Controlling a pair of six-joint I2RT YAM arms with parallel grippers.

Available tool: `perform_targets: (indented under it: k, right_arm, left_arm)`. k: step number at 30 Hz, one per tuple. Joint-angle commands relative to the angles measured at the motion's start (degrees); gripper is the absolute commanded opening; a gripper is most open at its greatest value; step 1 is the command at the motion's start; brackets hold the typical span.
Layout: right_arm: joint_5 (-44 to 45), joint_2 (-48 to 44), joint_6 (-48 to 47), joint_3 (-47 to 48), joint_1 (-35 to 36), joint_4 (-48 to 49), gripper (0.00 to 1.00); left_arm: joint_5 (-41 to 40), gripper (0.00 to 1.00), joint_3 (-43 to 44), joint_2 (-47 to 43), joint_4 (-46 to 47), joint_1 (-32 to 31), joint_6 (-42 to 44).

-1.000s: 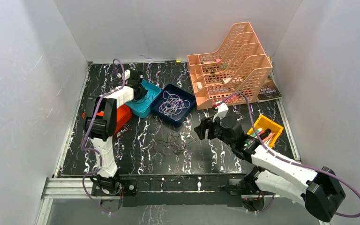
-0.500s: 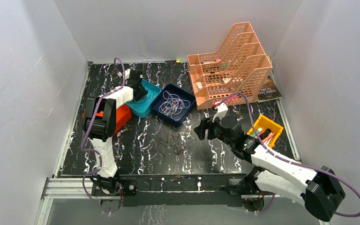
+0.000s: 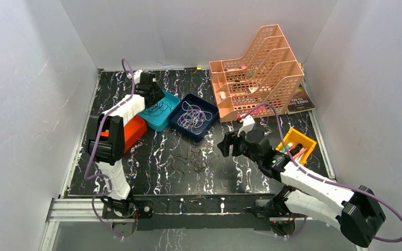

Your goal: Untangle the cables

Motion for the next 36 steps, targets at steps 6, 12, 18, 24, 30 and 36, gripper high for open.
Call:
perform_targets:
  k: [6,12,18,24,30,36]
  right_arm:
    - [8.05,-1.94,7.27,1.82,0.14,-2.03,0.82]
    - [8.27,-2.34,8.24,4.03,0.04,-8.99,0.92]
    - [3.7,-2.23,5.76,5.15,-0.02,-10.61,0.95]
    - [-5.43,-2.63,-2.47,5.45,0.05,-10.61,0.94]
    - [-13.39,0.91,-8.84,8.44,0.65,-10.22,0.92]
    - [-14.13,8.76,-12.24,14.48,8.7,-7.72,0.92]
  left_arm:
    - [0.43,0.61,-2.2,-10.19,-2.28,0.1,3.49]
    - [6.48,0.69,-7.73,-18.62,-1.65,0.14,9.64]
    - [14.93,0.69,-14.57,-26.12,-3.78,0.08,10.68]
    - [14.8,0.69,-23.7,-36.98,-7.36,-1.4,12.31]
    - [13.62,0.69,-31.45,-47.49,-10.78,-2.02,9.39]
    - [11.66,0.7,-34.52,-52.47,-13.15,-2.03,7.37]
